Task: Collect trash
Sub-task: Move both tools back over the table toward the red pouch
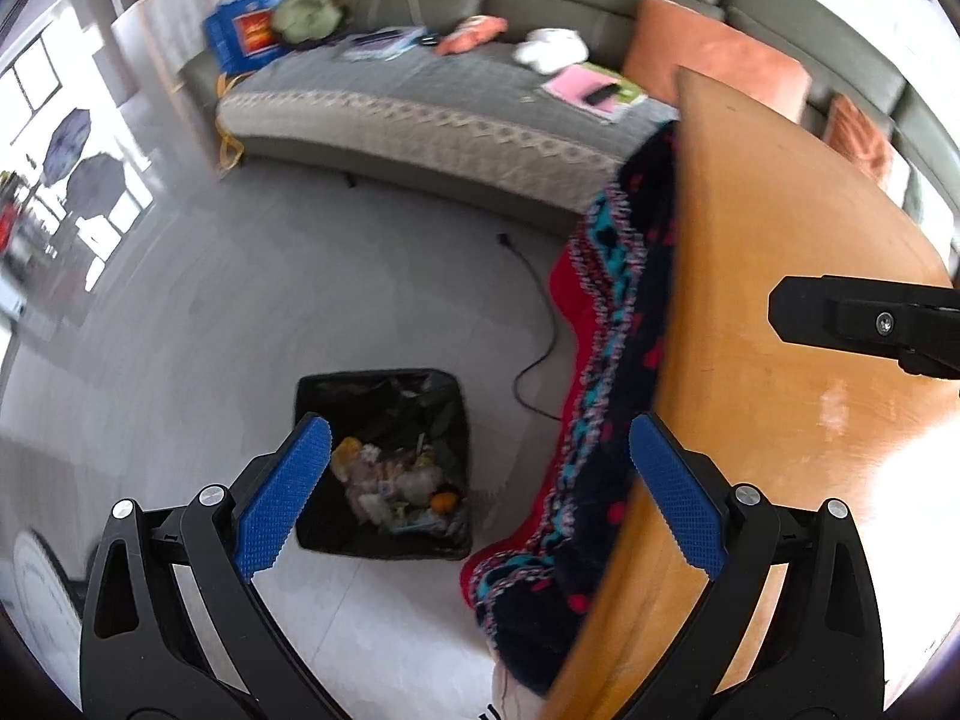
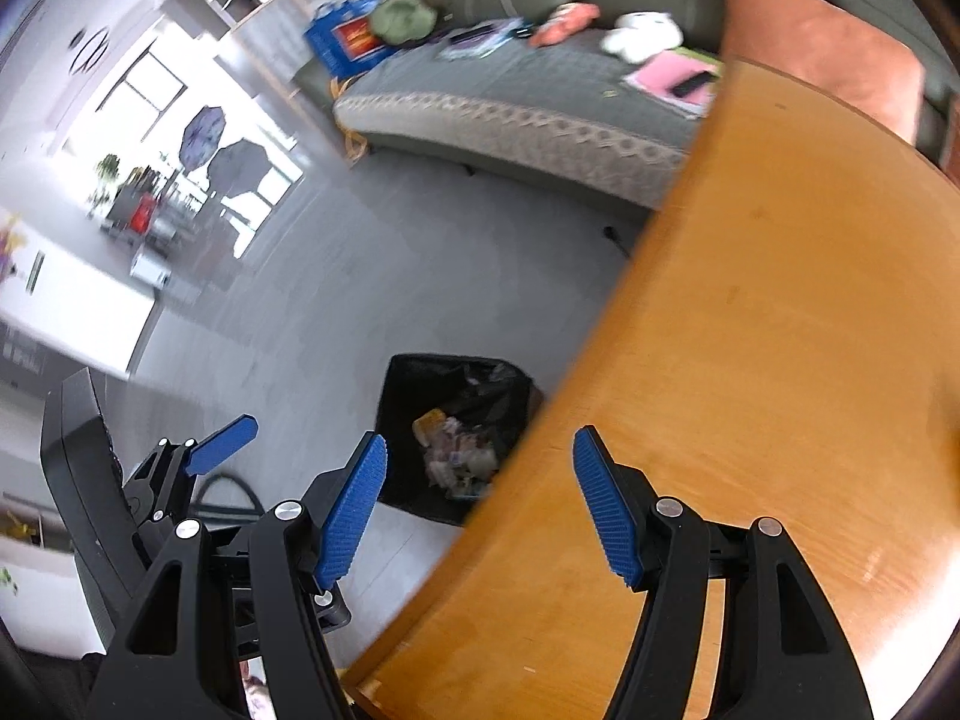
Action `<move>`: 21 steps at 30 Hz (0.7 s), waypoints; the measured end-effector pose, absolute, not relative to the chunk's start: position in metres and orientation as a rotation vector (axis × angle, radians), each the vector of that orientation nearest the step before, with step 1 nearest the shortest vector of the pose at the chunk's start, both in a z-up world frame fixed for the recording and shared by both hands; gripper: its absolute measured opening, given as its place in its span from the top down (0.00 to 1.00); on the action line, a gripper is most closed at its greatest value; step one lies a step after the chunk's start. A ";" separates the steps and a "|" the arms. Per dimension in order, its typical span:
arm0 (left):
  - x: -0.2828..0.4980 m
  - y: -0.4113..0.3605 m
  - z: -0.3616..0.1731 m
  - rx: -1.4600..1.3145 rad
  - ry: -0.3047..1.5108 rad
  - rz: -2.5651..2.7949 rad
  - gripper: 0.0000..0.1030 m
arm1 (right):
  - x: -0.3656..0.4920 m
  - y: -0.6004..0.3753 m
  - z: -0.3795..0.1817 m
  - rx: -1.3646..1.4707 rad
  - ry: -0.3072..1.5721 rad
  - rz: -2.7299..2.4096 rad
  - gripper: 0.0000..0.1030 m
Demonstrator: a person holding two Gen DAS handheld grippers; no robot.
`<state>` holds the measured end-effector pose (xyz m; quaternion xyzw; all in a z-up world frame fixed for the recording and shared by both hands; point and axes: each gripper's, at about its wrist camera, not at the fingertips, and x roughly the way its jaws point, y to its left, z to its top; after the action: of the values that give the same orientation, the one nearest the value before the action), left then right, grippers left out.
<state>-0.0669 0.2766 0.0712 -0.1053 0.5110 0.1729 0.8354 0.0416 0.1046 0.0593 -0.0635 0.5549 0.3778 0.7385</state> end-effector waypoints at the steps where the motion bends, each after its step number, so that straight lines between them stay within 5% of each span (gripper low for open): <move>1: -0.061 0.268 0.072 -0.213 1.083 0.350 0.06 | 0.045 0.097 0.060 -0.130 1.215 0.817 0.36; 21: 0.049 0.089 0.079 -0.021 1.086 0.036 0.06 | 0.121 -0.119 0.062 0.073 1.173 0.495 0.36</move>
<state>0.0491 0.0888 0.0789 -0.0099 0.5166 0.0170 0.8560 0.1213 -0.1186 0.0615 0.0339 0.5474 0.2309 0.8036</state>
